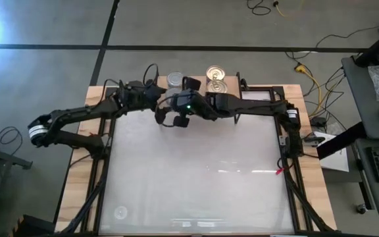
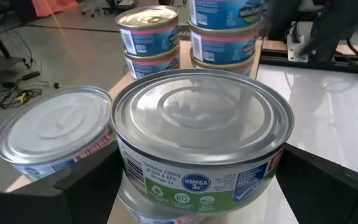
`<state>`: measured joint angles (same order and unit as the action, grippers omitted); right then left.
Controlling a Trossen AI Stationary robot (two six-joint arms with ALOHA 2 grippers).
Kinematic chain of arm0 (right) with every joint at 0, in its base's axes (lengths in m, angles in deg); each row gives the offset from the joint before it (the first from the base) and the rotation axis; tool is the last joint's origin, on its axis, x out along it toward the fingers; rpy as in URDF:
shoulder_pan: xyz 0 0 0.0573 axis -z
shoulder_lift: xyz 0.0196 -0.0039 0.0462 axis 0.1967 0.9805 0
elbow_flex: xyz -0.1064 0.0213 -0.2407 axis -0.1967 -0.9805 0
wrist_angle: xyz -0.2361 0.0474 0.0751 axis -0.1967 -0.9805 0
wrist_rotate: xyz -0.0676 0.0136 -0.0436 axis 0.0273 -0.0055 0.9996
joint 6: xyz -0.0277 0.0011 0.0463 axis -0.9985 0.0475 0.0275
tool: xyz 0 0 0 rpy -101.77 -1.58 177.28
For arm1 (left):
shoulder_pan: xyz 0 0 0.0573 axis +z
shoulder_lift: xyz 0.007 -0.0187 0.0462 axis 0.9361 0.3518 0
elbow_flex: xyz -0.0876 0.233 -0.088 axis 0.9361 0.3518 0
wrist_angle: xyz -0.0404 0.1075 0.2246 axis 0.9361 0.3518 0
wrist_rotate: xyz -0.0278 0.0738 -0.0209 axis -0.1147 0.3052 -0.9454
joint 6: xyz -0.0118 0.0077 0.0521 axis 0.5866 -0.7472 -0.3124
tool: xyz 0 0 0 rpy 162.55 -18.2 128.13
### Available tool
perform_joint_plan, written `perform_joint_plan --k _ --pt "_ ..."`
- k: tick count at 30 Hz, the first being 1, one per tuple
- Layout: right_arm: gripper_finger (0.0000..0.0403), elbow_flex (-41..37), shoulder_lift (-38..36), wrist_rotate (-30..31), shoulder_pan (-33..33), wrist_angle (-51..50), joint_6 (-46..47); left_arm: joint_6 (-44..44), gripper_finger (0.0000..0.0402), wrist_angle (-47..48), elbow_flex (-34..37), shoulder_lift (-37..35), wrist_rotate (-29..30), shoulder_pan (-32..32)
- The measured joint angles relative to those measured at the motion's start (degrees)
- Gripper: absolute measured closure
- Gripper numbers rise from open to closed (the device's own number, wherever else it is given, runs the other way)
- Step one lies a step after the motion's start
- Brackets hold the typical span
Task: Stack canned seafood by type on shelf
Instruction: Stack the green tuna can on top of the other green tuna can on the shelf
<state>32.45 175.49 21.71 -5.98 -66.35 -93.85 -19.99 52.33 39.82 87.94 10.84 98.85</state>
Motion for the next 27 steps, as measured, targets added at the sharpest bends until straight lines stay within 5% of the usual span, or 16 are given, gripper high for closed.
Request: perform_joint_plan --k 4,9,27 --pt "0.0386 0.0 1.8 4.2 -0.1 2.4 -10.0 0.0 0.0040 -0.4 -0.2 1.7 -2.4 2.7" --pt "0.0390 -0.1 4.6 7.3 0.9 3.7 -16.5 0.7 0.0040 -1.5 -0.3 4.3 -6.1 4.4" --pt "0.0390 -2.5 6.0 0.7 4.8 4.6 -18.9 1.2 0.0025 -1.7 -0.3 6.1 -5.4 4.6"
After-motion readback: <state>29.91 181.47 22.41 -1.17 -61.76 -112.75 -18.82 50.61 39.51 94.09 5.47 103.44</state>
